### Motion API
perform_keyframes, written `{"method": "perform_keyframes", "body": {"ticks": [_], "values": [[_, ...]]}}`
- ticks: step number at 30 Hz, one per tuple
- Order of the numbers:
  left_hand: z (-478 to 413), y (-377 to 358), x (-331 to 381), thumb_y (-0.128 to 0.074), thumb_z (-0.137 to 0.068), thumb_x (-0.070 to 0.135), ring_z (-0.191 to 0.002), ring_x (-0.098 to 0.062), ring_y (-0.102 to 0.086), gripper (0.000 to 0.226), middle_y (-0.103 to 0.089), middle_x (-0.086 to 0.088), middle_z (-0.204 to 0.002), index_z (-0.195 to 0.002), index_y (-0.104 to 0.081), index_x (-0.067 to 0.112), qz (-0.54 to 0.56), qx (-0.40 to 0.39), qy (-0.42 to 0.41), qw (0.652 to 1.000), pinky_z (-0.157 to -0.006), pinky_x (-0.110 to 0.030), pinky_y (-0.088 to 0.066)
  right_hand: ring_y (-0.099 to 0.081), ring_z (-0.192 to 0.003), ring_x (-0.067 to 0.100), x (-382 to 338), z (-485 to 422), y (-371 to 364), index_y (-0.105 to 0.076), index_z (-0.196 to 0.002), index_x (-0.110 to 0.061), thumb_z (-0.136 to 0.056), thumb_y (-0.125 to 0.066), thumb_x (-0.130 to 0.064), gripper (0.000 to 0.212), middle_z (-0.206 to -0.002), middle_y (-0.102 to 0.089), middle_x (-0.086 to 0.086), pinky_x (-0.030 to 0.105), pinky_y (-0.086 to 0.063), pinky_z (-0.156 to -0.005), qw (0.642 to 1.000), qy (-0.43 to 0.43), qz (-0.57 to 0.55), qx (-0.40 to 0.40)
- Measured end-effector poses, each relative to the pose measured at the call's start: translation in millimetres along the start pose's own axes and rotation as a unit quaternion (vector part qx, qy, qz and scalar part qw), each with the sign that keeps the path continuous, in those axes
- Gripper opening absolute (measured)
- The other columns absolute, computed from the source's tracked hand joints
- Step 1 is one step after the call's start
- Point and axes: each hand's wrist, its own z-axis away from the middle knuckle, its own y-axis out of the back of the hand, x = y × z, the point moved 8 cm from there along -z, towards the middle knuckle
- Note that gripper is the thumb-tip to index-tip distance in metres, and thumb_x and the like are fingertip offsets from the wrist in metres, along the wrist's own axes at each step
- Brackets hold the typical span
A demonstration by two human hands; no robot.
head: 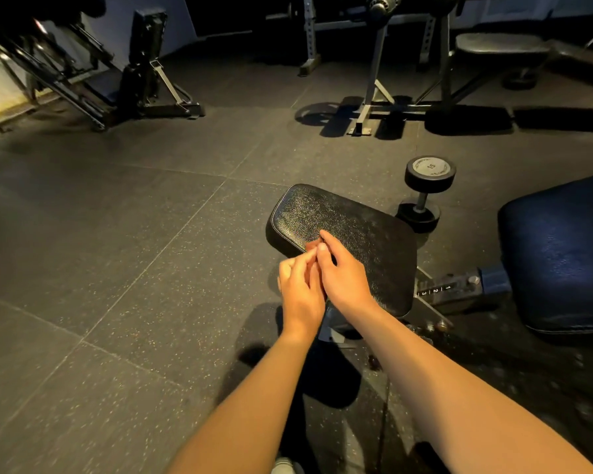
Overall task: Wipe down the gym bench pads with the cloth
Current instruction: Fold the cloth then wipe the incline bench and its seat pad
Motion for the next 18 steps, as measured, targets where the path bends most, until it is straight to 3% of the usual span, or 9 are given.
{"method": "perform_keyframes", "body": {"ticks": [3,6,8,10,11,13,16,18], "values": [[-4.8,1.7,3.4,-0.057,-0.101,0.011,-0.112,0.006,-0.054,0.027,-0.053,-0.006,-0.119,-0.126,-0.068,0.012,0.001,-0.011,-0.004,1.0,-0.101,-0.014,-0.043,-0.055,-0.121,0.003,1.4,1.3,1.3,-0.053,-0.144,-0.026,-0.106,-0.044,-0.03,0.039,-0.132,-0.063,-0.012,0.006,-0.034,-0.089,1.0,0.001,0.014,0.0],[-25.8,30.4,9.6,-0.055,-0.101,0.01,-0.108,0.02,-0.044,0.029,-0.053,-0.01,-0.12,-0.127,-0.069,0.013,-0.027,0.066,-0.003,0.997,-0.095,-0.001,-0.032,-0.049,-0.132,0.008,-0.5,1.6,1.1,-0.049,-0.146,-0.025,-0.106,-0.044,-0.031,0.041,-0.143,-0.056,-0.008,0.009,-0.027,-0.097,0.999,0.023,0.046,-0.012],[-42.3,39.1,10.4,-0.053,-0.103,0.015,-0.109,0.016,-0.044,0.03,-0.05,-0.005,-0.12,-0.128,-0.068,0.018,-0.042,0.095,0.002,0.995,-0.096,-0.003,-0.033,-0.046,-0.134,0.005,2.3,0.4,0.1,-0.047,-0.148,-0.026,-0.105,-0.045,-0.033,0.043,-0.146,-0.054,-0.009,0.009,-0.026,-0.1,0.998,0.028,0.051,-0.023],[-49.5,32.1,10.8,-0.05,-0.102,0.026,-0.115,-0.003,-0.05,0.031,-0.048,0.005,-0.12,-0.126,-0.069,0.031,-0.056,0.089,-0.005,0.994,-0.104,-0.022,-0.043,-0.045,-0.134,0.002,6.7,-1.3,0.4,-0.045,-0.149,-0.027,-0.105,-0.047,-0.034,0.044,-0.146,-0.053,-0.011,0.007,-0.024,-0.1,0.999,0.02,0.039,-0.029],[-49.8,28.7,8.2,-0.047,-0.101,0.034,-0.115,-0.014,-0.054,0.031,-0.046,0.011,-0.118,-0.123,-0.068,0.039,-0.059,0.086,-0.007,0.995,-0.102,-0.035,-0.048,-0.045,-0.135,0.002,7.0,-1.5,0.0,-0.045,-0.149,-0.027,-0.105,-0.047,-0.034,0.045,-0.146,-0.053,-0.01,0.008,-0.024,-0.101,0.999,0.017,0.036,-0.029],[-44.0,21.2,2.2,-0.043,-0.098,0.043,-0.109,-0.023,-0.057,0.034,-0.046,0.014,-0.114,-0.121,-0.068,0.044,-0.068,0.084,-0.002,0.994,-0.099,-0.047,-0.05,-0.046,-0.135,0.005,4.9,-1.6,-0.6,-0.045,-0.149,-0.026,-0.105,-0.047,-0.033,0.044,-0.146,-0.053,-0.009,0.011,-0.026,-0.103,0.998,0.023,0.038,-0.033],[-15.5,3.7,2.7,-0.046,-0.096,0.044,-0.107,-0.023,-0.057,0.039,-0.046,0.009,-0.109,-0.123,-0.07,0.028,-0.058,0.068,-0.012,0.996,-0.099,-0.046,-0.049,-0.051,-0.129,0.005,6.3,3.9,5.8,-0.048,-0.147,-0.027,-0.105,-0.047,-0.031,0.042,-0.142,-0.058,-0.008,0.011,-0.031,-0.099,0.999,0.014,0.023,-0.02],[7.1,-12.2,3.8,-0.05,-0.097,0.04,-0.104,-0.019,-0.059,0.036,-0.047,0.009,-0.105,-0.125,-0.068,0.027,-0.027,0.038,-0.017,0.999,-0.096,-0.032,-0.049,-0.054,-0.126,0.005,15.5,11.1,16.8,-0.051,-0.145,-0.028,-0.105,-0.046,-0.032,0.041,-0.138,-0.061,-0.009,0.012,-0.034,-0.098,1.0,-0.001,0.026,0.002]]}}
